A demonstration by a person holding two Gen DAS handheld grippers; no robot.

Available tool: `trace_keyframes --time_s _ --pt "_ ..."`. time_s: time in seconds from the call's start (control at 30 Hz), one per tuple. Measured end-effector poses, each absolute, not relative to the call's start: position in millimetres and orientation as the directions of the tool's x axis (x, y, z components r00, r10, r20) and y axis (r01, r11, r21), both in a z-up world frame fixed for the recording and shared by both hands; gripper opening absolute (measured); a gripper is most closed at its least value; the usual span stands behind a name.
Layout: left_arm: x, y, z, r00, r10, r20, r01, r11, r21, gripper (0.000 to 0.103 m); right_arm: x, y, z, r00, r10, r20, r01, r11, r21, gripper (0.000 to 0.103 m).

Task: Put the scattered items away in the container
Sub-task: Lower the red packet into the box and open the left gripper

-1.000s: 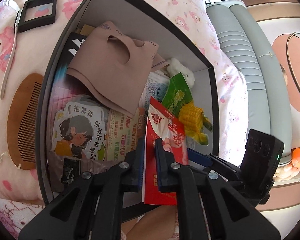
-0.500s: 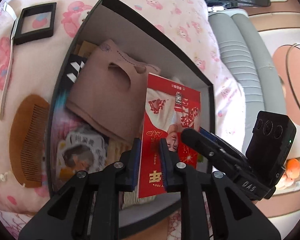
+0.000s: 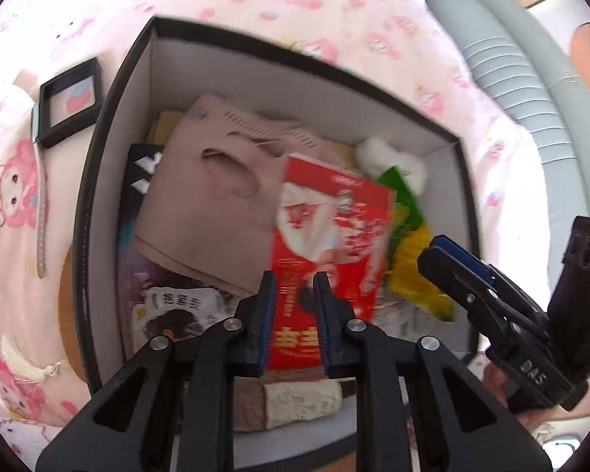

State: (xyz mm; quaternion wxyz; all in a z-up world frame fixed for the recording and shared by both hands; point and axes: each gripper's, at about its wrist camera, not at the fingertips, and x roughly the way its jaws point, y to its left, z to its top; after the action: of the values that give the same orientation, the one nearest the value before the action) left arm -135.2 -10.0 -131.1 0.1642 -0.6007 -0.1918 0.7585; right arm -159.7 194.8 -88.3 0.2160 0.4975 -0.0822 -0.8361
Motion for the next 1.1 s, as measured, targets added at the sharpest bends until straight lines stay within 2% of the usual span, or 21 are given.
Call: trace_keyframes --time_s 0.1,0.3,0.4,0.5,0.53,0.6,0.67,0.83,0.87,1.1 --pt "-130.5 -5.6 -130.5 -0.233 0.498 -0.835 -0.043 -0.863 -0.503 0.017 -157.8 190.6 -87.5 -0.407 -0.448 -0.796 0.314 -0.887 0.338 0.039" --pt "-141.4 5.4 -156.2 -0.196 0.463 -0.864 0.012 -0.88 -0.474 0.017 -154.3 183.7 -102.9 -0.346 -0.393 -0.852 0.341 -0.898 0.276 0.038" --pt "-137.4 5.8 -152.5 -0.206 0.468 -0.859 0.013 -0.877 -0.48 0.017 -153.3 181.4 -111.3 -0.313 -0.346 -0.884 0.322 -0.915 0.244 0.038" --pt "-131.7 -3.9 -143.7 -0.251 0.466 -0.848 0.019 -0.874 -0.486 0.018 -151.9 185.7 -105.0 -0.344 -0.368 -0.864 0.317 -0.911 0.263 0.038" --pt "-130.9 -6.4 -142.3 -0.265 0.45 -0.853 0.033 -0.88 -0.474 0.019 -151.8 187.9 -101.9 -0.36 -0.373 -0.855 0.316 -0.911 0.264 0.038" --pt "-128.8 -13.9 -143.8 -0.284 0.419 -0.862 0.08 -0.886 -0.457 0.028 -153.6 189.8 -102.5 -0.354 -0.38 -0.855 0.301 -0.912 0.28 0.038" --pt "-128.1 -18.7 -147.2 -0.276 0.434 -0.857 0.113 -0.871 -0.478 0.032 -156.4 192.5 -108.1 -0.312 -0.397 -0.863 0.287 -0.906 0.313 0.038" --pt "-126.4 -12.1 -158.5 -0.236 0.489 -0.84 0.096 -0.848 -0.521 0.029 -154.2 186.9 -108.8 -0.305 -0.397 -0.865 0.319 -0.899 0.3 0.038" --pt "-124.8 -10.8 -158.3 -0.235 0.491 -0.839 0.097 -0.847 -0.523 0.024 -153.1 185.7 -107.4 -0.303 -0.407 -0.862 0.33 -0.893 0.305 0.038" --pt "-106.3 -12.6 -132.5 -0.303 0.465 -0.832 0.037 -0.866 -0.498 0.025 -144.1 196.1 -86.7 -0.385 -0.358 -0.851 0.294 -0.921 0.255 0.038"
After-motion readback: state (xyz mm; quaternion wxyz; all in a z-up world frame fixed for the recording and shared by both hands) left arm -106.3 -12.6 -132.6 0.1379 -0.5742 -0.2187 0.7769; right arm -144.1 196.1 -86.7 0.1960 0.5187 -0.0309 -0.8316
